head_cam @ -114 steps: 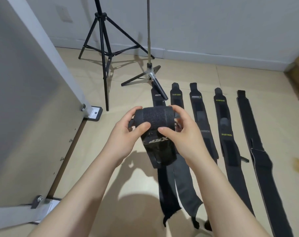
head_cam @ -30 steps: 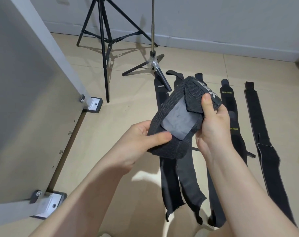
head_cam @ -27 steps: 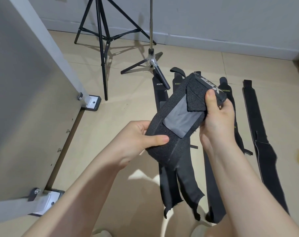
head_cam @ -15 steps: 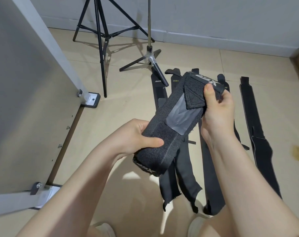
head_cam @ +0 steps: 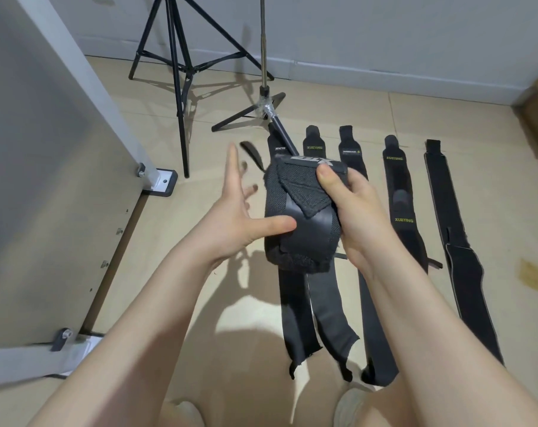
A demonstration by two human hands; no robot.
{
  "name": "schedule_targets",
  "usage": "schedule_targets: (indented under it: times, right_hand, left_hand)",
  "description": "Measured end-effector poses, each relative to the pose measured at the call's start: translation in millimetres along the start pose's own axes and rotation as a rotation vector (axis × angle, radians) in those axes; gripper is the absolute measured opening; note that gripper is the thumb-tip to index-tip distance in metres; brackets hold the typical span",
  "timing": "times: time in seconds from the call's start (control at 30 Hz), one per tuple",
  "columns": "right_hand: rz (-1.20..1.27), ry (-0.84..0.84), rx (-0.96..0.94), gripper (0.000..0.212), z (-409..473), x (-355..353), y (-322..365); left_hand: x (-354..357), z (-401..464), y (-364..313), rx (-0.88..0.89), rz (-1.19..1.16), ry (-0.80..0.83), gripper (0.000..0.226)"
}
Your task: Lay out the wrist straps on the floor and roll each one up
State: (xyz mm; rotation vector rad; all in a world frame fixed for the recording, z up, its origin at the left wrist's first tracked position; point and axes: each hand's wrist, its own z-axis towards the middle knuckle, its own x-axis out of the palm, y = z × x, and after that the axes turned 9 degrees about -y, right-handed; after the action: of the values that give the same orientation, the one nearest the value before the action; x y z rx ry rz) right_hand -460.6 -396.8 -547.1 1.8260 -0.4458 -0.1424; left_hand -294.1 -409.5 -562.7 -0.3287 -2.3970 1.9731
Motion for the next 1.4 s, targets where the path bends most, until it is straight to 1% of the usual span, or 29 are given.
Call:
schedule_targets:
  times: [0.07,0.2,0.23,0.3,0.33,0.37,0.47,0.57,0.67,0.73,0.8,0.87,0.9,0.97,1.03,1.1,1.17,1.2,1.23,1.27,1.3,1.33,1.4]
  right_hand:
    - [-0.023,0.014,0.077,0.032,-1.2,-2.2,0.6]
    - [-0.102,0.07,0.222,0.037,-0.6,-8.6,2.1]
    - [-0.124,0.071,0.229,0.037,-0.7,-9.3,1.4]
    - [-0.142,0.045,0.199,0.037,-2.4,-8.1,0.2]
    - [-0.133,0.026,0.171,0.036,-3.1,-6.8,-0.3]
    - [-0.117,0.017,0.148,0.036,-3.8,-5.4,-0.2]
    - [-0.077,0.05,0.132,0.038,-3.1,-2.9,-0.2]
    - [-0.007,0.163,0.13,0.06,-1.8,-6.0,-1.9]
    - [-0.209,0.308,-0.03,0.085,-3.1,-8.7,-4.7]
    - [-0.316,0.307,-0.133,0.09,-2.3,-9.0,-6.2]
    - [-0.42,0.254,-0.227,0.087,-0.5,-8.7,-7.3]
    - [-0.537,0.225,-0.299,0.076,0.7,-8.2,-6.8]
    - [-0.535,0.24,-0.293,0.068,1.1,-7.6,-5.7]
    - [-0.425,0.249,-0.198,0.053,1.9,-6.3,-6.3]
    - [-0.346,0.183,-0.116,0.046,0.6,-4.1,-6.7]
    - [-0.337,0.121,-0.09,0.034,0.7,-1.9,-7.1]
    - [-0.326,0.112,-0.027,0.027,0.6,-1.0,-7.8]
    - [-0.31,0.12,0.032,0.03,2.4,-0.9,-10.1]
    - [-0.296,0.129,0.105,0.038,2.5,-0.2,-11.0]
    - [-0.317,0.134,0.153,0.05,2.8,0.8,-12.0]
    - [-0.356,0.138,0.161,0.062,3.7,1.2,-13.5]
    - [-0.398,0.148,0.119,0.069,5.6,0.8,-15.8]
    - [-0.478,0.21,-0.057,0.079,6.8,-0.7,-13.2]
  left_hand:
    - [2.1,-2.4,-3.5,0.1,-0.026,-0.031,0.138]
    - [6.6,-7.4,-3.6,0.215,0.006,0.074,0.106]
    - [8.3,-8.0,-2.6,0.207,-0.022,0.1,0.097]
    - [13.2,-10.0,-3.9,0.098,-0.172,0.131,0.075]
    - [15.8,-11.2,-3.6,0.047,-0.245,0.128,0.067]
    - [18.3,-11.5,-4.2,0.033,-0.276,0.096,0.062]
    - [23.6,-11.4,-5.4,0.08,-0.232,0.012,0.06]
    - [21.3,-9.3,-5.0,0.084,-0.237,-0.051,0.061]
    - [16.2,-4.3,-5.7,0.119,-0.194,-0.148,0.058]
    - [13.7,-1.5,-6.4,0.102,-0.196,-0.154,0.054]
    - [11.1,0.0,-6.0,0.054,-0.198,-0.12,0.048]
    - [8.9,0.9,-4.8,0.006,-0.192,-0.089,0.037]
    - [8.5,0.8,-4.3,-0.008,-0.192,-0.087,0.031]
    - [9.8,0.0,-3.9,-0.035,-0.202,-0.103,0.023]
    - [12.0,-1.1,-4.8,-0.079,-0.241,-0.113,0.025]
    - [12.8,-1.1,-4.4,-0.103,-0.263,-0.091,0.033]
    - [11.9,-0.2,-2.1,-0.11,-0.241,-0.075,0.042]
    - [11.4,0.5,-1.8,-0.115,-0.246,-0.079,0.043]
    - [10.9,1.5,-1.1,-0.119,-0.255,-0.089,0.043]
    - [10.7,2.4,0.2,-0.12,-0.256,-0.106,0.041]
    - [10.8,2.9,1.2,-0.122,-0.246,-0.127,0.039]
    - [11.0,3.1,1.2,-0.133,-0.232,-0.144,0.036]
    - [11.1,3.9,1.1,-0.177,-0.209,-0.152,0.03]
